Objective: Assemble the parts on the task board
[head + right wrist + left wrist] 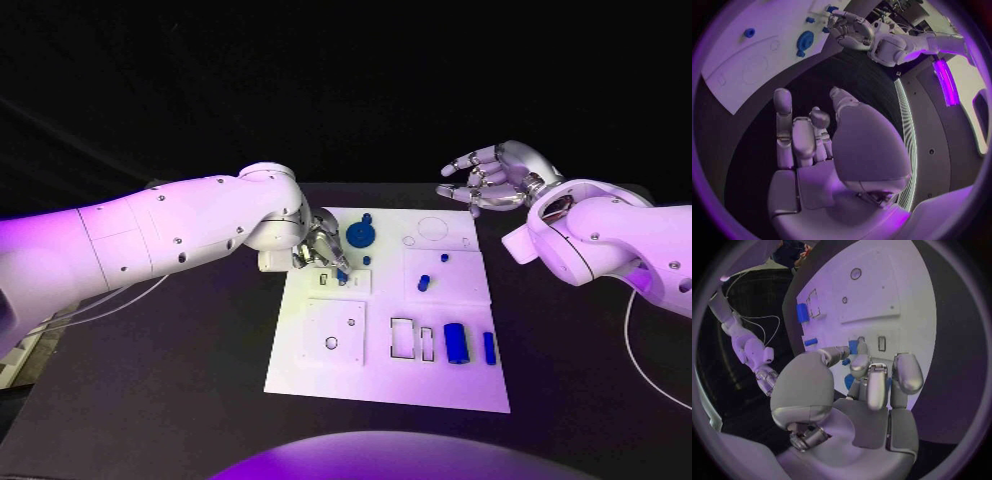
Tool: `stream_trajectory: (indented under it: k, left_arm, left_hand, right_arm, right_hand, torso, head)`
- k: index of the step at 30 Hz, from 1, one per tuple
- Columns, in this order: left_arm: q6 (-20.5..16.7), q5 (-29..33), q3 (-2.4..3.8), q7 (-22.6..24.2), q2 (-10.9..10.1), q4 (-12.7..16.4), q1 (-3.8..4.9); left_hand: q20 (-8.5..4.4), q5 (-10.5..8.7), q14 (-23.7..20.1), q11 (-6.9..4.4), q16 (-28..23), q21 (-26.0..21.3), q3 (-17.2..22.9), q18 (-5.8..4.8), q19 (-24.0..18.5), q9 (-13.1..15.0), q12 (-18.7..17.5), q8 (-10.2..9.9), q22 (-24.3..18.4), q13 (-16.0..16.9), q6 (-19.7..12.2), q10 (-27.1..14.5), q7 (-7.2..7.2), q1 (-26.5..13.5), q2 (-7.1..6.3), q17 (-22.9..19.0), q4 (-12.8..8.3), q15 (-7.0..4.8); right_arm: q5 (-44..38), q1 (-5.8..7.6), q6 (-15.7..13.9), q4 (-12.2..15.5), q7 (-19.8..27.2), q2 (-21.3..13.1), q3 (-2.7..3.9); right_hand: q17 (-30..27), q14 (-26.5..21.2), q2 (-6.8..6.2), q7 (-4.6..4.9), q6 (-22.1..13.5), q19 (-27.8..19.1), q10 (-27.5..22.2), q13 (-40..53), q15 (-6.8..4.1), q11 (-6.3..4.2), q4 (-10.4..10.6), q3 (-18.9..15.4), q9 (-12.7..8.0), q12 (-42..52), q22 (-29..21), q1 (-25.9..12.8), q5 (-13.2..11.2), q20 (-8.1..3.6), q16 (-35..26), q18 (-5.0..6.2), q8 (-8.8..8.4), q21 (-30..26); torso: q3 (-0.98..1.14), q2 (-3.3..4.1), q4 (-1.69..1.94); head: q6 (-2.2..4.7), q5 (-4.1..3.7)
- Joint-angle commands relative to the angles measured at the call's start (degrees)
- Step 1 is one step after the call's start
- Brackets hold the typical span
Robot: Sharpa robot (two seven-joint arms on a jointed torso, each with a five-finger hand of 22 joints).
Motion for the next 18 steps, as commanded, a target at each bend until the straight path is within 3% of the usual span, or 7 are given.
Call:
stream_trajectory:
  k: [1, 8, 11, 18]
  left_arm:
    - [0.9, -1.1, 0.01, 0.2, 0.1, 0.1, -0.01]
    - [1.3, -1.2, -0.02, 0.0, 0.1, -0.1, -0.01]
    - [1.7, -1.2, -0.03, -0.1, 0.1, -0.1, -0.01]
    - [2.5, -1.2, -0.04, -0.1, 0.1, -0.2, -0.01]
  left_hand:
    - [-0.25, 0.31, 3.8, -0.08, 0.0, 0.4, 12.5, -0.79, -0.1, 0.1, 0.0, 0.3, 0.0, 0.0, 0.3, 0.2, -0.66, 0.0, 0.53, 6.5, -12.8, -0.30]
    - [-0.25, 0.53, 3.8, -0.10, 0.0, 0.4, 12.4, -0.81, -0.1, 0.1, 0.0, 0.3, 0.1, 0.1, 0.3, 0.3, -0.67, 0.0, 0.51, 6.5, -12.8, -0.32]
    - [-0.25, 0.53, 3.8, -0.10, 0.0, 0.4, 12.4, -0.81, -0.1, 0.1, 0.0, 0.3, 0.1, 0.1, 0.3, 0.3, -0.67, 0.0, 0.51, 6.5, -12.8, -0.32]
    - [-0.25, 0.76, 3.8, -0.12, 0.0, 0.5, 12.4, -0.83, 0.0, 0.2, 0.0, 0.4, 0.2, 0.1, 0.3, 0.3, -0.69, -0.1, 0.49, 6.6, -12.9, -0.34]
  right_arm:
    - [4.5, -0.03, -2.0, -0.1, 4.3, 0.1, 0.00]
    - [8.8, -0.03, -2.9, -0.5, 8.6, 0.3, -0.02]
    - [9.8, -0.04, -3.1, -0.5, 10.0, 0.4, -0.03]
    - [12.7, -0.05, -3.0, -0.8, 12.7, 0.5, -0.04]
  right_hand:
    - [-15.1, -5.7, -0.52, 0.45, -0.8, -2.0, -4.4, -10.8, 0.31, -0.05, 0.1, 2.4, 0.4, -12.0, -6.2, 0.9, 0.1, 0.67, -17.0, 0.23, 0.70, -8.1]
    - [-18.9, -8.5, -2.11, 1.62, -0.9, -3.6, -4.2, -24.5, 2.44, 1.19, -0.1, 7.2, 0.9, -24.0, -15.3, 0.4, 0.1, 2.68, -33.1, 0.19, 1.64, -18.9]
    - [-19.0, -7.8, -2.63, 1.56, -0.3, -3.3, -2.2, -28.7, 2.51, 1.15, -0.2, 8.9, 0.5, -26.4, -17.1, 0.2, 0.0, 2.89, -35.7, 0.24, 1.73, -20.7]
    - [-20.5, -9.3, -3.79, 2.26, 0.5, -5.5, -1.6, -37.0, 3.75, 2.10, -0.7, 11.9, -0.8, -32.3, -20.4, -0.2, -0.1, 4.12, -42.2, 0.11, 0.78, -24.6]
  torso:
    - [0.03, -0.03, -0.01]
    - [0.07, -0.03, 0.03]
    - [0.07, 0.00, 0.03]
    - [0.05, -0.04, 0.01]
  head:
    - [-0.08, -0.01]
    - [-0.27, 0.10]
    - [-0.33, 0.11]
    - [-0.42, 0.22]
